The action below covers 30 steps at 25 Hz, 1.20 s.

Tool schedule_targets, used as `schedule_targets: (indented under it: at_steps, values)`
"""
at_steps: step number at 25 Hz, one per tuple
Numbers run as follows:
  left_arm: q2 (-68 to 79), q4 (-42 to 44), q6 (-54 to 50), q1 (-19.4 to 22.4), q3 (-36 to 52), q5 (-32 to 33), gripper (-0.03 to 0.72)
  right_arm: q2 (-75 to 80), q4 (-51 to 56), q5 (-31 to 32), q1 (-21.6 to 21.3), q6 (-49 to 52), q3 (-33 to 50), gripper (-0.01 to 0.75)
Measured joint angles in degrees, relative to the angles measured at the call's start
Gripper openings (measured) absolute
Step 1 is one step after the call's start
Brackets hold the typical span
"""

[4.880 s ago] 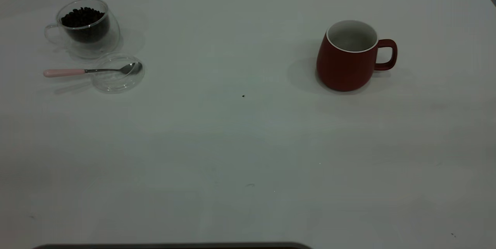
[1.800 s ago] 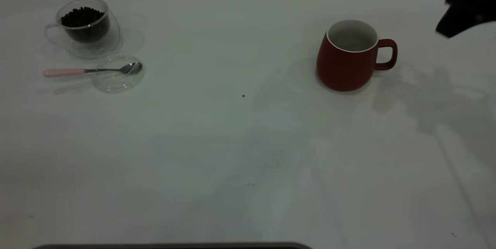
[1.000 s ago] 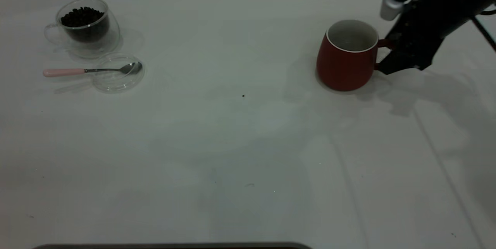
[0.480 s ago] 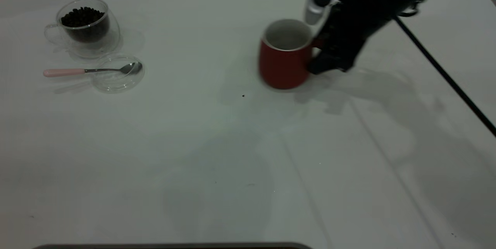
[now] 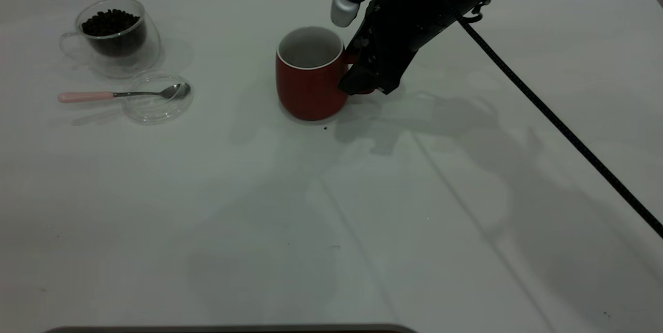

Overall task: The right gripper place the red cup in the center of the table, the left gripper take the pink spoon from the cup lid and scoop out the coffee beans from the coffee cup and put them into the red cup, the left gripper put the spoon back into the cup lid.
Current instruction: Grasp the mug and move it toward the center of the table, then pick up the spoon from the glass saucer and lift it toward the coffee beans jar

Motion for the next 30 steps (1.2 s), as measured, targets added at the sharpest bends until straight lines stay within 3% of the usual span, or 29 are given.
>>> schedule_targets:
  at_steps: [4, 8, 11, 13, 18, 21, 23, 27, 30]
  values:
    - [0.0, 0.0, 0.0, 0.0, 0.0, 0.0, 0.491, -4.28, -4.49, 0.41, -3.22, 10.88, 3.5, 0.591]
    - [0.0, 0.0, -0.05, 0.0, 0.0, 0.0, 0.491, -15.97, -8.88, 2.5, -7.02, 37.21, 11.87, 0.584]
    - [0.0, 0.0, -0.05, 0.0, 0.0, 0.0, 0.491, -28.06, -17.22, 9.5, -8.23, 60.49, 19.5, 0.562]
    - [0.0, 0.0, -0.05, 0.0, 0.0, 0.0, 0.491, -36.44, -28.81, 16.23, -8.34, 73.72, 24.12, 0.54]
    - [0.0, 0.0, -0.05, 0.0, 0.0, 0.0, 0.491, -58.62, -55.45, 32.37, -8.36, 99.53, 34.29, 0.468]
    - [0.0, 0.0, -0.05, 0.0, 0.0, 0.0, 0.491, -71.6, -64.71, 37.65, -9.73, 107.95, 42.23, 0.439]
    - [0.0, 0.0, -0.05, 0.0, 0.0, 0.0, 0.491, -80.91, -67.79, 38.95, -12.91, 110.83, 47.66, 0.435]
    - [0.0, 0.0, -0.05, 0.0, 0.0, 0.0, 0.491, -97.18, -69.34, 40.62, -19.18, 112.19, 54.47, 0.434]
    - [0.0, 0.0, -0.05, 0.0, 0.0, 0.0, 0.491, -108.91, -69.72, 40.91, -19.91, 112.76, 57.36, 0.434]
